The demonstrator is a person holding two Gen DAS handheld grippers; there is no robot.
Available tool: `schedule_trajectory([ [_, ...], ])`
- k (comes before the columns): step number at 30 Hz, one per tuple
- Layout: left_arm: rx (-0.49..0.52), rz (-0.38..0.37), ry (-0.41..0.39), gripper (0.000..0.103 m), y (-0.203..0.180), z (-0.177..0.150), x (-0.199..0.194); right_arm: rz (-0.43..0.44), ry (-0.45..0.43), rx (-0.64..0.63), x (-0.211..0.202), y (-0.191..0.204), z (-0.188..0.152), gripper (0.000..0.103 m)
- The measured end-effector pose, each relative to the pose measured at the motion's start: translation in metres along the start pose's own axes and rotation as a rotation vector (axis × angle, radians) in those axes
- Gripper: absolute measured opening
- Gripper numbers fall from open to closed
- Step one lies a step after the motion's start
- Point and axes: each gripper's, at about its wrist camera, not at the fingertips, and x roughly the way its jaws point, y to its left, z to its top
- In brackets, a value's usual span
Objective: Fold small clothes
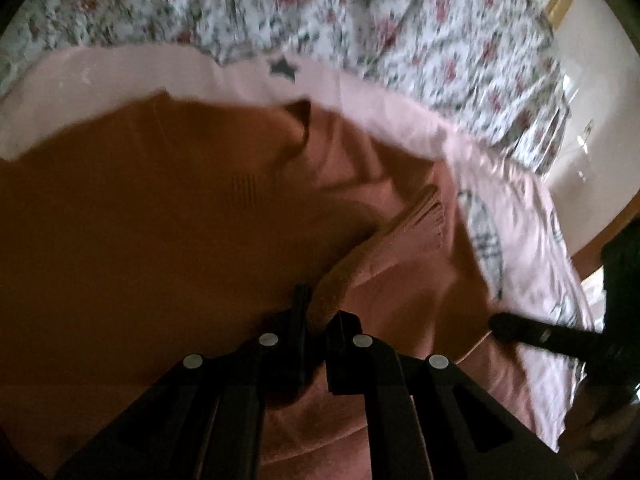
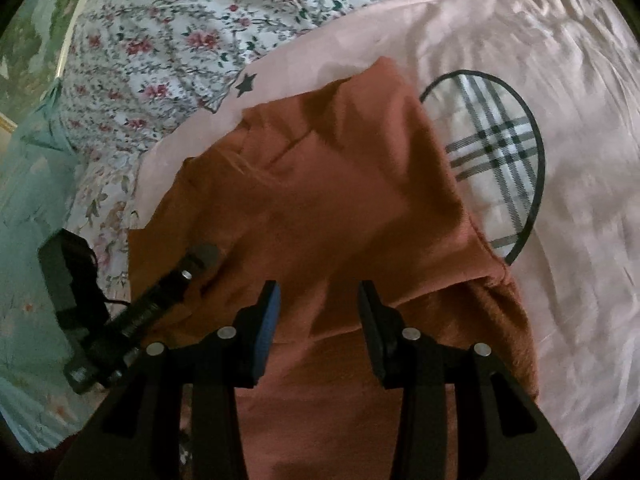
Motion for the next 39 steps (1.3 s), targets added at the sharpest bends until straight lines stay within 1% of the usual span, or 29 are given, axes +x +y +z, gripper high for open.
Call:
schedule_trajectory([
  [2,-0.004,-0.016,0.048,0.017,0.005,-0.005,0.008,0.001,0.001,0.007,0.006,0.000,0.003,0.042],
  [3,-0.008,-0.027,0.054,0.018,0.006,-0.007,0.008,0.005,0.007,0.011,0.010,0.001,0.005,0.043],
  [4,-0.010,-0.036,0.057,0.023,0.008,-0.010,0.004,0.011,0.010,0.013,0.013,0.002,0.006,0.044],
  [5,-0.013,-0.044,0.061,0.030,0.009,-0.013,-0.002,0.024,0.013,0.018,0.017,0.004,0.007,0.049],
  [6,-0.014,-0.044,0.058,0.035,0.011,-0.016,-0.008,0.030,0.015,0.024,0.020,0.006,0.008,0.052],
  [7,-0.013,-0.039,0.052,0.042,0.012,-0.019,-0.017,0.035,0.019,0.037,0.024,0.007,0.009,0.059],
  [8,-0.007,-0.026,0.040,0.046,0.016,-0.024,-0.032,0.042,0.020,0.059,0.029,0.008,0.010,0.064],
  [9,-0.001,-0.010,0.028,0.047,0.019,-0.027,-0.043,0.042,0.018,0.073,0.031,0.009,0.010,0.065],
  [10,0.002,0.011,0.016,0.050,0.023,-0.031,-0.054,0.042,0.014,0.097,0.033,0.008,0.010,0.066],
  [11,-0.002,0.059,0.002,0.058,0.032,-0.038,-0.072,0.051,0.012,0.135,0.036,0.006,0.010,0.067],
  [13,-0.019,0.160,-0.025,0.061,0.050,-0.048,-0.094,0.088,0.023,0.193,0.041,0.003,0.009,0.068],
  [14,-0.049,0.237,-0.031,0.061,0.067,-0.056,-0.106,0.115,0.037,0.224,0.045,0.002,0.009,0.068],
  [15,-0.076,0.290,-0.031,0.061,0.081,-0.061,-0.114,0.133,0.046,0.241,0.048,0.003,0.007,0.068],
  [16,-0.105,0.334,-0.032,0.061,0.093,-0.066,-0.121,0.148,0.053,0.256,0.051,0.006,0.005,0.073],
  [17,-0.141,0.376,-0.035,0.061,0.109,-0.072,-0.129,0.166,0.057,0.272,0.056,0.010,0.003,0.082],
  [18,-0.183,0.413,-0.032,0.061,0.127,-0.079,-0.135,0.174,0.056,0.278,0.057,0.013,0.002,0.086],
  [20,-0.250,0.446,-0.014,0.061,0.152,-0.085,-0.138,0.174,0.051,0.286,0.066,0.023,0.001,0.088],
  [22,-0.292,0.444,-0.012,0.061,0.170,-0.086,-0.137,0.125,0.062,0.282,0.076,0.030,0.004,0.088],
  [24,-0.301,0.436,-0.002,0.061,0.177,-0.080,-0.128,0.082,0.051,0.259,0.084,0.035,0.011,0.066],
  [25,-0.302,0.445,-0.002,0.061,0.179,-0.077,-0.125,0.043,0.069,0.244,0.089,0.037,0.016,0.032],
  [26,-0.303,0.451,-0.004,0.061,0.179,-0.073,-0.121,0.041,0.083,0.248,0.091,0.037,0.020,0.008],
  [27,-0.301,0.457,-0.009,0.061,0.179,-0.070,-0.119,0.066,0.071,0.259,0.088,0.035,0.024,0.008],
  [28,-0.300,0.461,-0.012,0.061,0.178,-0.067,-0.117,0.104,0.016,0.255,0.074,0.035,0.028,0.008],
  [29,-0.299,0.464,-0.016,0.061,0.175,-0.061,-0.112,0.146,-0.090,0.205,0.048,0.040,0.034,0.008],
  [31,-0.303,0.468,-0.018,0.061,0.176,-0.059,-0.109,0.183,-0.208,0.132,0.014,0.043,0.038,0.007],
  [32,-0.310,0.471,-0.021,0.059,0.176,-0.058,-0.108,0.180,-0.248,0.102,-0.001,0.041,0.039,0.007],
  [34,-0.333,0.478,-0.032,0.052,0.178,-0.056,-0.108,0.138,-0.231,0.084,-0.005,0.030,0.041,0.007],
  [37,-0.405,0.446,-0.055,0.041,0.185,-0.057,-0.114,0.088,-0.170,0.104,0.012,0.008,0.034,0.007],
  [39,-0.439,0.428,-0.067,0.039,0.190,-0.060,-0.118,0.072,-0.135,0.109,0.024,-0.003,0.025,0.008],
])
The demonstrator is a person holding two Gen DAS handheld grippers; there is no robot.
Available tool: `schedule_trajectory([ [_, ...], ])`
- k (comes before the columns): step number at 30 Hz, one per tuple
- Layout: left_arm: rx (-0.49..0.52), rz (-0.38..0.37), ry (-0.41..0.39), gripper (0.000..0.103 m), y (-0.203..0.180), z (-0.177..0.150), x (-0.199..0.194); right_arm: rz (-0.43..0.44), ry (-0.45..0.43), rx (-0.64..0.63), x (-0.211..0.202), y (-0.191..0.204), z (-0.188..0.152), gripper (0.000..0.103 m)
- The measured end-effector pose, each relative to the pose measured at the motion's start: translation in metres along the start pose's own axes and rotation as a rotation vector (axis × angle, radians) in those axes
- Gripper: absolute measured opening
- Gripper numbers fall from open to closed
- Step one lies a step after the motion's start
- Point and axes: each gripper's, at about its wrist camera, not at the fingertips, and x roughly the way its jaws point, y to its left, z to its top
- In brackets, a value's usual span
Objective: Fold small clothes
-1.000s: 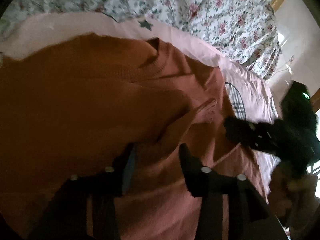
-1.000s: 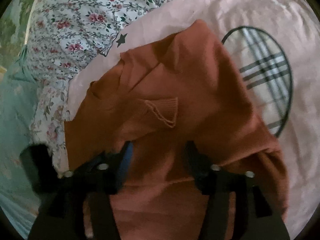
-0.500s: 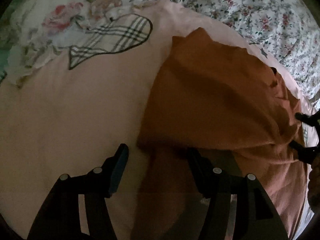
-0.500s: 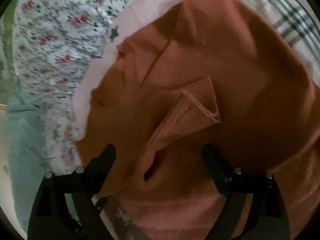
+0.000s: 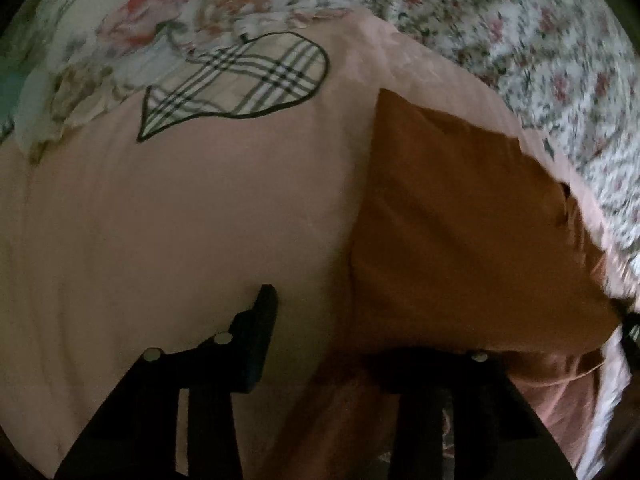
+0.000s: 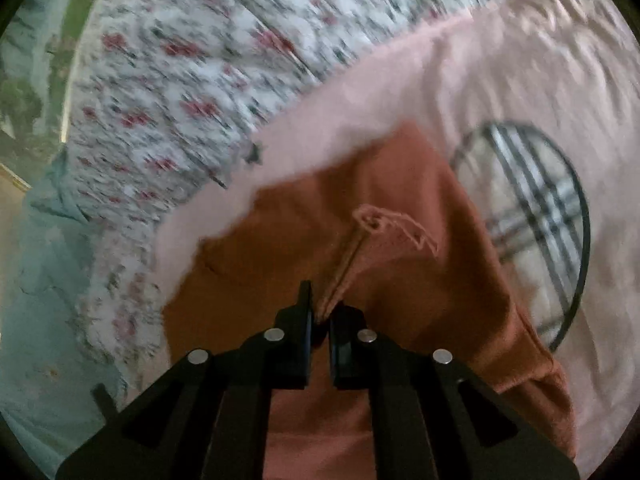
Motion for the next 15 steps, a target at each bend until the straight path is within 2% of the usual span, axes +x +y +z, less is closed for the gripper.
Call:
schedule_trajectory([
  [4,-0.047,-0.033,0.004,0.038,0.011,0.001,-0.002,0.001,0.013,-0.001,0.006,-0.007,-0.015,0.008],
  [8,-0.071,-0.068,0.009,0.038,0.022,-0.002,-0.002,-0.028,0.089,0.057,0.019,-0.021,-0.021,0.013],
  [13,-0.122,-0.123,0.019,0.038,0.035,-0.003,-0.002,-0.058,0.016,-0.025,0.004,-0.017,-0.015,0.013],
  [15,-0.134,-0.135,0.023,0.038,0.037,-0.003,0.000,-0.108,0.033,-0.070,0.008,-0.017,-0.013,0.013],
])
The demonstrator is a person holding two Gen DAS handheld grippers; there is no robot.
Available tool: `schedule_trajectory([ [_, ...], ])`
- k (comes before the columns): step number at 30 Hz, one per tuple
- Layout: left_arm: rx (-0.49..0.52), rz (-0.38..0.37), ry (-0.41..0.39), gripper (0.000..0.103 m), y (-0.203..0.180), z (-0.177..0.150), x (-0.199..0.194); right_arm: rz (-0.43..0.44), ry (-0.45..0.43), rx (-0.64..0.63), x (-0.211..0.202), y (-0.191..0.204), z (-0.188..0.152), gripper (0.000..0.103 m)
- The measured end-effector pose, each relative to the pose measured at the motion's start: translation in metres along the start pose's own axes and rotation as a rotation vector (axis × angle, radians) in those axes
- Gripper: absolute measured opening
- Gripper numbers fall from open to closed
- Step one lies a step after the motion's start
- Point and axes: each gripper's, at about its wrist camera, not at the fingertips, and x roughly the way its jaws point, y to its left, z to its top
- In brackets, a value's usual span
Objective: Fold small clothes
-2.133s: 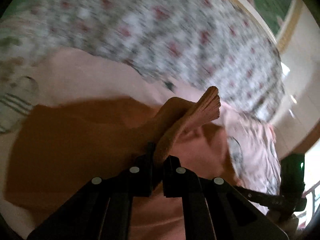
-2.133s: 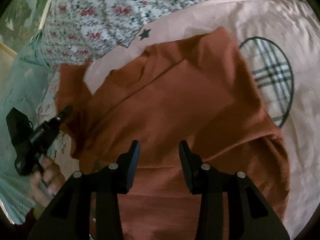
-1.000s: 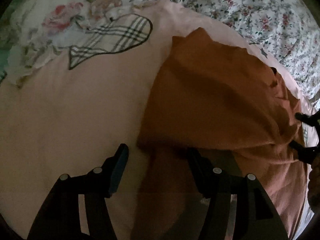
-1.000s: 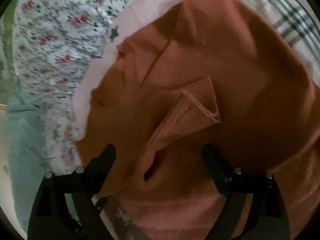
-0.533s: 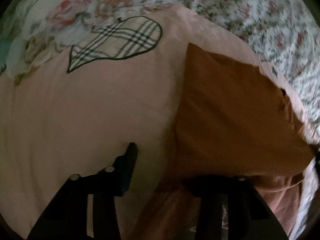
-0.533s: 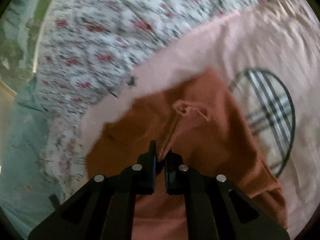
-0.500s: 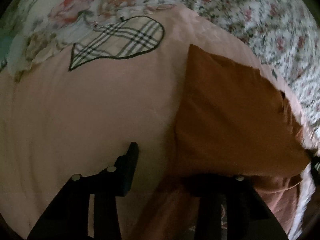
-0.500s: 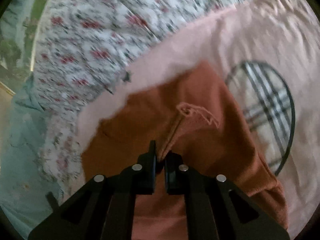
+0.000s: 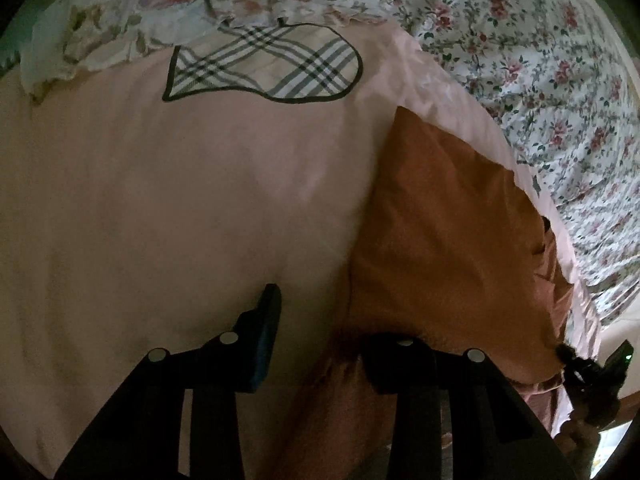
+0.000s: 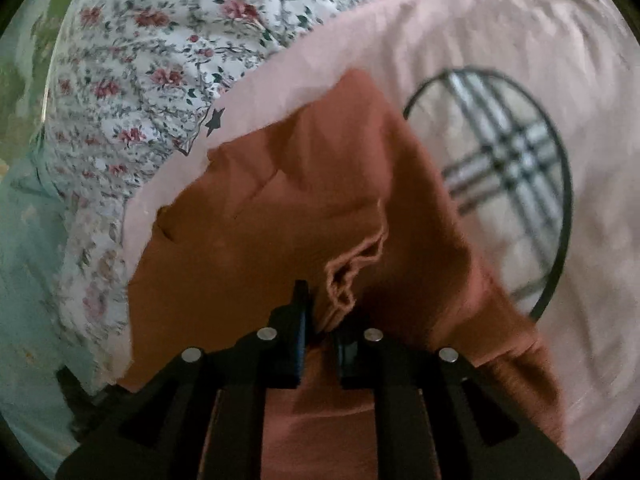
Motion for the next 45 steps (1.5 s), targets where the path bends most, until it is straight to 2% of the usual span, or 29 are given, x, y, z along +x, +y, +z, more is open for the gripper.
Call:
schedule_trajectory([
  [2,0.008,0.004,0.003,0.038,-0.002,0.001,0.001,-0.067,0.044,-0.014,0.008,-0.007,-0.003,0.010],
  [3,0.013,0.007,0.005,0.038,-0.003,0.001,0.001,-0.067,0.046,-0.017,0.008,-0.009,-0.003,0.009],
  [8,0.015,-0.003,0.028,0.038,0.000,-0.001,-0.005,-0.116,0.009,0.000,-0.015,-0.015,-0.004,0.013],
  [12,0.042,0.003,0.034,0.039,0.002,-0.013,-0.020,-0.076,-0.020,0.024,-0.045,-0.022,-0.008,0.013],
  [13,0.048,0.001,0.036,0.038,0.003,-0.016,-0.024,-0.061,-0.022,0.021,-0.052,-0.022,-0.010,0.017],
  [15,0.061,-0.014,0.048,0.039,0.007,-0.026,-0.035,-0.045,-0.018,0.008,-0.063,-0.021,-0.017,0.032],
  [16,0.067,-0.027,0.059,0.042,0.008,-0.031,-0.039,-0.039,-0.014,0.004,-0.068,-0.019,-0.021,0.044],
  [17,0.075,-0.042,0.074,0.048,0.011,-0.037,-0.045,-0.027,-0.009,-0.004,-0.074,-0.019,-0.027,0.047],
  [20,0.099,-0.070,0.104,0.058,0.020,-0.060,-0.064,0.013,0.016,-0.026,-0.085,-0.018,-0.042,0.047],
  [23,0.112,-0.099,0.149,0.064,0.031,-0.085,-0.078,0.045,0.040,-0.060,-0.098,-0.018,-0.061,0.047],
  [27,0.144,-0.127,0.221,0.065,0.046,-0.127,-0.092,0.068,0.077,-0.095,-0.119,-0.029,-0.091,0.047],
  [31,0.185,-0.170,0.262,0.067,0.052,-0.164,-0.104,0.049,0.124,-0.100,-0.137,-0.047,-0.119,0.047],
  [34,0.193,-0.232,0.293,0.064,0.055,-0.186,-0.112,0.019,0.142,-0.097,-0.158,-0.065,-0.141,0.047],
  [36,0.210,-0.255,0.307,0.053,0.056,-0.199,-0.117,0.007,0.152,-0.076,-0.171,-0.080,-0.155,0.047],
  [37,0.217,-0.255,0.312,0.042,0.057,-0.202,-0.117,0.003,0.157,-0.062,-0.176,-0.088,-0.162,0.047],
  [38,0.226,-0.251,0.317,0.035,0.058,-0.208,-0.118,0.002,0.166,-0.045,-0.181,-0.096,-0.170,0.047],
  [39,0.227,-0.251,0.318,0.032,0.058,-0.210,-0.118,0.002,0.177,-0.032,-0.184,-0.102,-0.176,0.047],
  [42,0.210,-0.269,0.339,0.032,0.065,-0.213,-0.121,0.028,0.222,-0.016,-0.187,-0.111,-0.198,0.047],
  [45,0.188,-0.290,0.372,0.038,0.067,-0.215,-0.118,0.061,0.245,-0.040,-0.182,-0.105,-0.214,0.047],
])
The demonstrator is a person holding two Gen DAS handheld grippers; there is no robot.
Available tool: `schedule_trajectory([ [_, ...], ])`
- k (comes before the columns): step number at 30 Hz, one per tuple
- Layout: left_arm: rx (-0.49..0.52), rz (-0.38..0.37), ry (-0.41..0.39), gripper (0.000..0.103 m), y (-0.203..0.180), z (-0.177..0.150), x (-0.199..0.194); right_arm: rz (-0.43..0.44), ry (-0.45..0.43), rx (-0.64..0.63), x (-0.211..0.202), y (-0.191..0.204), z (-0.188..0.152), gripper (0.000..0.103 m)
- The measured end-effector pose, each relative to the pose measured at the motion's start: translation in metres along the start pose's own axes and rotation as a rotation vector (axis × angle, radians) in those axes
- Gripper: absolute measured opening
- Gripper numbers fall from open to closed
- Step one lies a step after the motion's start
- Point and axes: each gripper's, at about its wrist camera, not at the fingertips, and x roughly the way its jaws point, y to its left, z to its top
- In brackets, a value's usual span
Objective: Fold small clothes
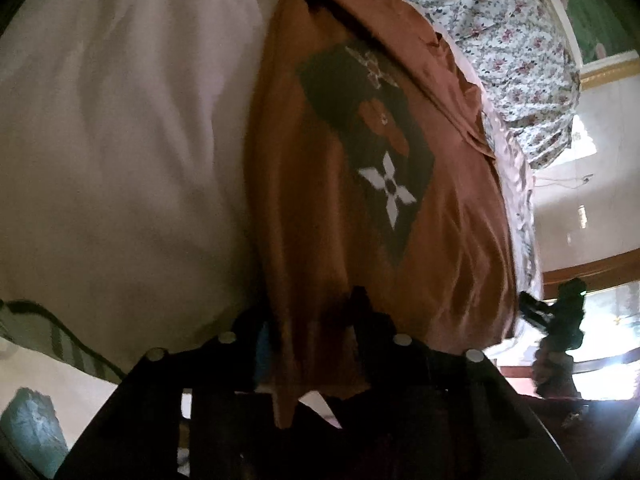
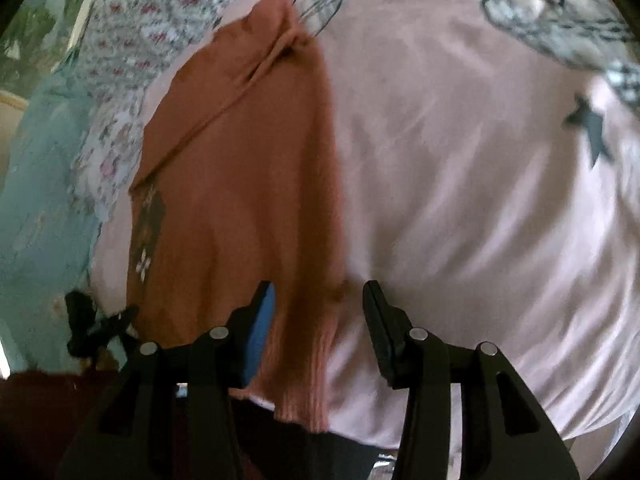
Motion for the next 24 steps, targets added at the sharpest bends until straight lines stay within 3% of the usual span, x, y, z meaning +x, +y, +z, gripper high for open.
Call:
schedule_trajectory([
  [3,0.044,0.012,0.009,0.036,-0.004,0.001,0.001,0.027,-0.010,-0.002,0.009,0.004,-0.006,0.047],
  [4,0.059,0.016,0.011,0.030,-0.005,0.001,0.001,0.034,-0.012,-0.001,0.010,0.003,-0.006,0.046],
  [5,0.083,0.026,0.013,0.011,-0.008,0.000,0.001,0.036,-0.012,-0.005,0.010,0.004,-0.006,0.029],
  [6,0.097,0.029,0.014,0.009,-0.009,0.000,0.001,0.031,0.002,-0.012,0.010,0.003,-0.006,0.015],
  [7,0.109,0.031,0.008,0.009,-0.011,0.000,-0.002,0.034,0.015,-0.008,0.010,0.002,-0.008,0.006],
  [9,0.109,0.028,0.010,0.010,-0.010,-0.001,-0.004,0.058,0.008,0.007,0.004,-0.005,-0.010,0.007],
  [13,0.062,0.003,0.053,0.022,-0.002,0.001,0.004,0.086,0.037,0.036,0.008,-0.009,-0.009,0.009],
  [15,0.072,-0.004,0.060,0.021,-0.005,0.002,0.006,0.080,0.044,0.021,0.013,-0.005,-0.008,0.009],
  [17,0.127,0.004,0.040,0.006,-0.014,0.001,0.002,0.091,0.037,0.015,0.011,-0.002,-0.007,0.007],
  [24,0.082,-0.075,-0.048,0.004,-0.015,0.003,-0.026,0.187,-0.015,0.078,-0.013,-0.014,-0.004,0.006],
])
